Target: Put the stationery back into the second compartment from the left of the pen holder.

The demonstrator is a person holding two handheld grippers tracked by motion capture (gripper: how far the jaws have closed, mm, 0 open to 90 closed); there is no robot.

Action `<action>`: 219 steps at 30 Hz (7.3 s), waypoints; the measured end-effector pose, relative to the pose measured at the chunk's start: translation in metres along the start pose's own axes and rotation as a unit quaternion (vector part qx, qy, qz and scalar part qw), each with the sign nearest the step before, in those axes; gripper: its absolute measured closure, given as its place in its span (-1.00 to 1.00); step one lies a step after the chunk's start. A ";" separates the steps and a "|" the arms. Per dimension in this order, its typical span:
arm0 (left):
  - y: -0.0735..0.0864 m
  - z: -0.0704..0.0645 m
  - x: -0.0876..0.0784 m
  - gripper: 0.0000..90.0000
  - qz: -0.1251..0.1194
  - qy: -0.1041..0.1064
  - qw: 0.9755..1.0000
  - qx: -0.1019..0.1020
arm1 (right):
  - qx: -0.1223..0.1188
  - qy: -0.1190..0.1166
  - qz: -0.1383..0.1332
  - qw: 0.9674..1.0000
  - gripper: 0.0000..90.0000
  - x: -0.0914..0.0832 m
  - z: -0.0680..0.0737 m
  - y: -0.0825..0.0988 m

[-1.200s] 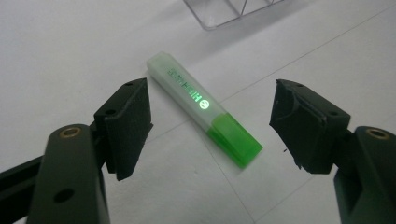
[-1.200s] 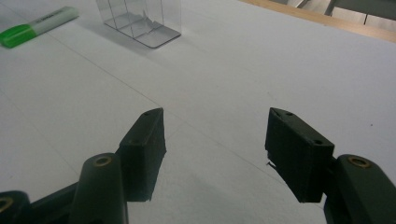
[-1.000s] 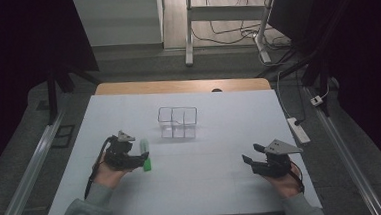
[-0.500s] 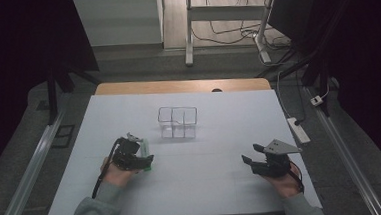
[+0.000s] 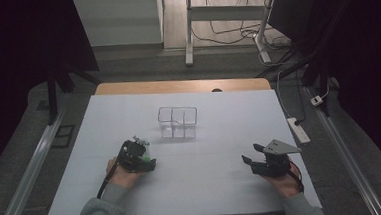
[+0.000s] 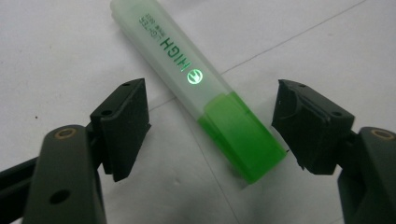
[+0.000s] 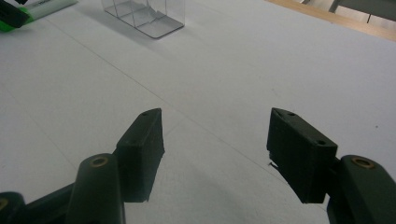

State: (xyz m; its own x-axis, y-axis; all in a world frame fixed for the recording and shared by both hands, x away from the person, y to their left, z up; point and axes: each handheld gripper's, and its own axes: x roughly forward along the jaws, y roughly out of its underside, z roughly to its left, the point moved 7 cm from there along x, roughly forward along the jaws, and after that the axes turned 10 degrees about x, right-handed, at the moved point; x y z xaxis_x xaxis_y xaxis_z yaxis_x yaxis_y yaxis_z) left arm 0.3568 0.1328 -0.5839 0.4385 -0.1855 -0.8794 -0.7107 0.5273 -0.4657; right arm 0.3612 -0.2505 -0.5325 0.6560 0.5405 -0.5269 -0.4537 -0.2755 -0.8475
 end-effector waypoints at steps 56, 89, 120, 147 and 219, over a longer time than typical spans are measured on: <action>0.011 0.022 -0.068 0.49 -0.114 0.099 0.985 0.089 | -0.016 -0.025 -0.012 0.999 -0.19 0.003 0.017 -0.004; -0.025 -0.047 -0.045 0.49 -0.089 0.193 0.945 0.248 | -0.118 -0.139 0.047 0.982 -0.25 0.043 0.099 -0.029; -0.030 -0.072 -0.036 0.49 -0.077 0.227 0.929 0.283 | -0.249 -0.200 0.152 0.935 -0.17 0.095 0.142 -0.037; -0.036 -0.048 -0.048 0.16 -0.172 0.214 0.941 0.199 | -0.261 -0.227 0.134 0.929 0.71 0.093 0.146 -0.034; -0.056 -0.034 -0.058 0.47 -0.279 0.259 0.925 0.008 | -0.111 -0.171 -0.005 0.979 0.24 0.083 0.128 -0.050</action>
State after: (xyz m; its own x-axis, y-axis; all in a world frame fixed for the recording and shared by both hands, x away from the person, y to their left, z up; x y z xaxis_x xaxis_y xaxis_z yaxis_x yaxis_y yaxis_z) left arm 0.3527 0.0860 -0.5096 0.4091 -0.8022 -0.4349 -0.4438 0.2414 -0.8630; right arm 0.3608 -0.0898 -0.5260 0.4013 0.7684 -0.4985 -0.2812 -0.4146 -0.8655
